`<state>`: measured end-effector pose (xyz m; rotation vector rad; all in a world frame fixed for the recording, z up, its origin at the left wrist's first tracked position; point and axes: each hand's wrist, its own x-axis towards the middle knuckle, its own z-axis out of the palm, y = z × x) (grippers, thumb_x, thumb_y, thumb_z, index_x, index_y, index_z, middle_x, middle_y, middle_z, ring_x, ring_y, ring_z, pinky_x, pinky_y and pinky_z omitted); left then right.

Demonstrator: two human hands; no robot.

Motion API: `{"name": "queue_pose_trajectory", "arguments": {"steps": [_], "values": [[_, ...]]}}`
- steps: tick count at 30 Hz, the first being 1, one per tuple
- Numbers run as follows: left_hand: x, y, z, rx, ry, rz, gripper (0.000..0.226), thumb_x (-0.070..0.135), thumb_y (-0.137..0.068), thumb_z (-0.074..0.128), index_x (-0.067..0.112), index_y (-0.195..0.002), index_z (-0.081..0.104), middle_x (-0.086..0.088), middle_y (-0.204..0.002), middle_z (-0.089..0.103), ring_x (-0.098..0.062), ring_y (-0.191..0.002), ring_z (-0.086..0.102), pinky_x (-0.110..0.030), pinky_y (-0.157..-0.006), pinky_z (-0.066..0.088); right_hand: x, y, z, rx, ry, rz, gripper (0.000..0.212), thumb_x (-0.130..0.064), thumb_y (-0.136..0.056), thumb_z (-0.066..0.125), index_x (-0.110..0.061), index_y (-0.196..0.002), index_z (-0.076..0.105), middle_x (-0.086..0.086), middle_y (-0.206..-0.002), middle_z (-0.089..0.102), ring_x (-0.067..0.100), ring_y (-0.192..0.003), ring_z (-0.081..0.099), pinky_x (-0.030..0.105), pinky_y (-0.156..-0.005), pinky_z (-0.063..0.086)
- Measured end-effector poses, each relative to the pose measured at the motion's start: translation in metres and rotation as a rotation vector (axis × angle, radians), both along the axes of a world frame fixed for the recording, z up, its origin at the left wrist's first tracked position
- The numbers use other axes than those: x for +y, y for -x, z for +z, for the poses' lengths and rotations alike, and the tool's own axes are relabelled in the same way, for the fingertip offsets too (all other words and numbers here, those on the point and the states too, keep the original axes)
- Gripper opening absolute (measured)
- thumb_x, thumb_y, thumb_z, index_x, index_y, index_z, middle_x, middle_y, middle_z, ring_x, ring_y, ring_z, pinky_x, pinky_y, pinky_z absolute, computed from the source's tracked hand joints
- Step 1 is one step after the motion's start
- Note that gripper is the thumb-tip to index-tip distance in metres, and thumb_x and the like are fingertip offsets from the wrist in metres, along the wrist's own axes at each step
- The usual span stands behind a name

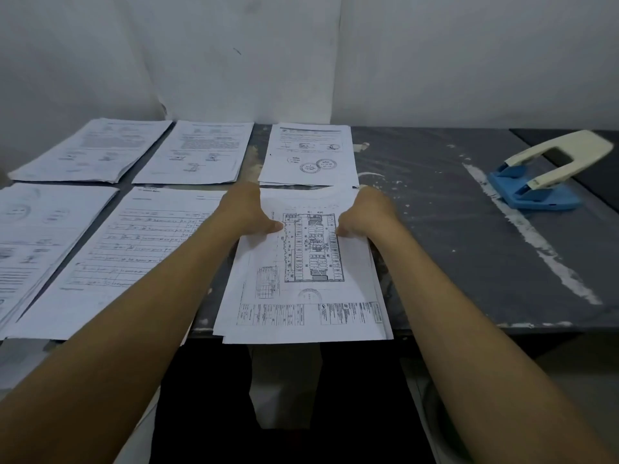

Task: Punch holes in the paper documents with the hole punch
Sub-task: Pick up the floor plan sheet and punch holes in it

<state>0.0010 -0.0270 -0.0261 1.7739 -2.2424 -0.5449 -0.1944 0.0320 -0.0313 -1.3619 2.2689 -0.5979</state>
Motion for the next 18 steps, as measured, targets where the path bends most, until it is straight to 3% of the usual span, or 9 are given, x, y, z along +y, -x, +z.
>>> {"name": "queue_pose_trajectory", "arguments": {"steps": [4,6,9,12,14,16,17,18], "values": [[-0.006,-0.006,-0.005,0.010,-0.026,-0.003,0.076,0.041,-0.067,0.089,0.007,-0.124,0.053,-0.011,-0.118,0.062,-0.022,-0.094,0.054,-0.029,-0.075,0.042,-0.002,0.002,0.003,-0.127,-0.006,-0.001,0.039,-0.006,-0.065,0.081,-0.009,-0.101,0.066,0.005,-0.099,0.070,0.022,-0.085,0.066,0.034,-0.073,0.060],[-0.008,-0.007,-0.007,0.028,-0.024,-0.011,0.079,0.040,-0.066,0.090,0.004,-0.126,0.053,-0.012,-0.119,0.061,-0.024,-0.097,0.056,-0.031,-0.076,0.044,-0.003,0.002,0.002,-0.167,-0.002,-0.024,0.043,-0.002,-0.063,0.081,-0.007,-0.103,0.066,0.006,-0.100,0.070,0.024,-0.086,0.066,0.037,-0.077,0.061],[-0.009,-0.008,-0.008,0.040,-0.002,-0.018,0.086,0.039,-0.066,0.090,0.002,-0.132,0.049,-0.013,-0.123,0.060,-0.027,-0.105,0.057,-0.029,-0.077,0.041,-0.002,-0.004,0.001,-0.088,0.022,-0.031,0.030,-0.003,-0.068,0.073,-0.006,-0.097,0.064,0.007,-0.098,0.067,0.024,-0.084,0.065,0.031,-0.065,0.059],[-0.010,-0.008,-0.008,0.032,-0.010,-0.016,0.085,0.039,-0.067,0.090,0.004,-0.133,0.049,-0.010,-0.117,0.060,-0.020,-0.092,0.050,-0.027,-0.075,0.039,0.000,-0.012,0.004,-0.015,0.054,-0.026,0.016,-0.005,-0.071,0.066,-0.006,-0.087,0.062,0.011,-0.101,0.066,0.025,-0.082,0.062,0.021,-0.046,0.037],[-0.011,-0.007,-0.008,0.022,-0.018,-0.011,0.081,0.040,-0.067,0.089,0.004,-0.128,0.051,-0.008,-0.116,0.060,-0.019,-0.091,0.050,-0.028,-0.074,0.039,-0.004,-0.013,0.006,-0.095,0.058,-0.053,0.036,-0.004,-0.065,0.074,-0.002,-0.098,0.061,0.011,-0.103,0.067,0.026,-0.086,0.063,0.021,-0.048,0.040],[-0.012,-0.008,-0.009,0.015,-0.025,-0.006,0.079,0.042,-0.067,0.089,0.003,-0.125,0.053,-0.012,-0.120,0.060,-0.023,-0.097,0.055,-0.028,-0.075,0.040,-0.006,-0.011,0.010,-0.275,0.072,-0.100,0.074,-0.007,-0.048,0.082,0.003,-0.116,0.057,0.011,-0.107,0.068,0.029,-0.094,0.066,0.030,-0.065,0.057],[-0.012,-0.008,-0.009,0.021,-0.026,-0.003,0.082,0.043,-0.067,0.089,0.003,-0.128,0.052,-0.012,-0.123,0.060,-0.025,-0.103,0.057,-0.028,-0.077,0.040,-0.007,-0.007,0.011,-0.366,0.096,-0.118,0.076,-0.006,-0.042,0.085,0.003,-0.114,0.059,0.011,-0.105,0.069,0.030,-0.093,0.067,0.036,-0.074,0.060],[-0.012,-0.008,-0.010,0.024,-0.025,0.002,0.086,0.043,-0.067,0.089,0.003,-0.132,0.049,-0.013,-0.126,0.058,-0.026,-0.108,0.057,-0.027,-0.078,0.040,-0.005,-0.005,0.013,-0.454,0.118,-0.133,0.064,-0.002,-0.044,0.086,0.002,-0.104,0.063,0.011,-0.102,0.071,0.030,-0.090,0.068,0.039,-0.077,0.061]]}}
